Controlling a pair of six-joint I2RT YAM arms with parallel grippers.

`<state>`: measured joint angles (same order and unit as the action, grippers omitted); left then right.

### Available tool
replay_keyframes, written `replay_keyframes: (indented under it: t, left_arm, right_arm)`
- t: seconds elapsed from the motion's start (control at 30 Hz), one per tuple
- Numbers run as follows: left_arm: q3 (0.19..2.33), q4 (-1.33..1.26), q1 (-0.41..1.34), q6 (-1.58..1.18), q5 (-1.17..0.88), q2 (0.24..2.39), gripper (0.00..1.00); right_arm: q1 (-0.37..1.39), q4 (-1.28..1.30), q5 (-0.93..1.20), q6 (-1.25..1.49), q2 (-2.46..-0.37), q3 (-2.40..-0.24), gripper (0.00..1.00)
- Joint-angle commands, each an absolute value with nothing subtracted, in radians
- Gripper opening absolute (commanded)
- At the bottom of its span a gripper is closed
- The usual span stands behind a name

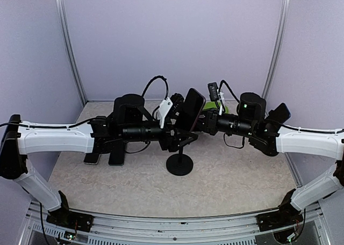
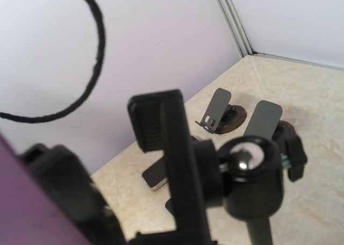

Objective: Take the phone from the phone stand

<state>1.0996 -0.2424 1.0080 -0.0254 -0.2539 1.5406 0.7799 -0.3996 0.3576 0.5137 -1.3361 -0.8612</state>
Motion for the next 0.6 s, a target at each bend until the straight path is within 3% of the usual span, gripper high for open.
replay_keyframes:
  t: [0.0,0.3,0.57]
  left_arm:
    - [1.074,-0.354,1.008,-0.068,-0.307,1.429,0.21]
    - [0.984,-0.184,0.926,-0.269,0.075,1.272,0.2]
    - [0.964,0.028,0.843,-0.444,0.21,1.341,0.19]
  right_arm:
    - [0.773,-0.303,0.329,0.54,-1.329,-0.859,0.0]
    - [0.77,-0.287,0.277,0.518,-1.291,-0.856,0.0]
    - [0.765,-0.276,0.275,0.488,-1.272,-0.864,0.0]
